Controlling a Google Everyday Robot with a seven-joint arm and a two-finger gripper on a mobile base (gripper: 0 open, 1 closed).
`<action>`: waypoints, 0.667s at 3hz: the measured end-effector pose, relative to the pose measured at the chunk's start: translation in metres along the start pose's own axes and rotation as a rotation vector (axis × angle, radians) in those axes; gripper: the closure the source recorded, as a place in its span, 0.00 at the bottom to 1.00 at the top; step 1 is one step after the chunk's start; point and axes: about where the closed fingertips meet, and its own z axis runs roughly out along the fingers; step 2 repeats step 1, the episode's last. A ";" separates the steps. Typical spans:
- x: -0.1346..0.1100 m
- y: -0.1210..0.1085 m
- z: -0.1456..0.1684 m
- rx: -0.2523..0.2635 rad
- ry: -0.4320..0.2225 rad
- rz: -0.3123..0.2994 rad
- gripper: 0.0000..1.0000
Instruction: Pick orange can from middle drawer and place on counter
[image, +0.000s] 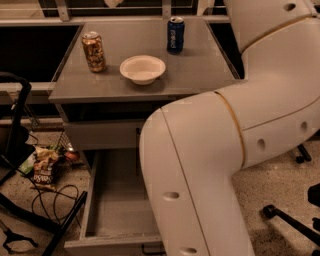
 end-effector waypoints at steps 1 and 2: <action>0.055 -0.031 -0.023 0.100 0.134 0.196 0.00; 0.055 -0.031 -0.023 0.100 0.134 0.196 0.00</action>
Offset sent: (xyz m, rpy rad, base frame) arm 0.0000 0.0000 0.0000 0.0000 0.0000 0.0000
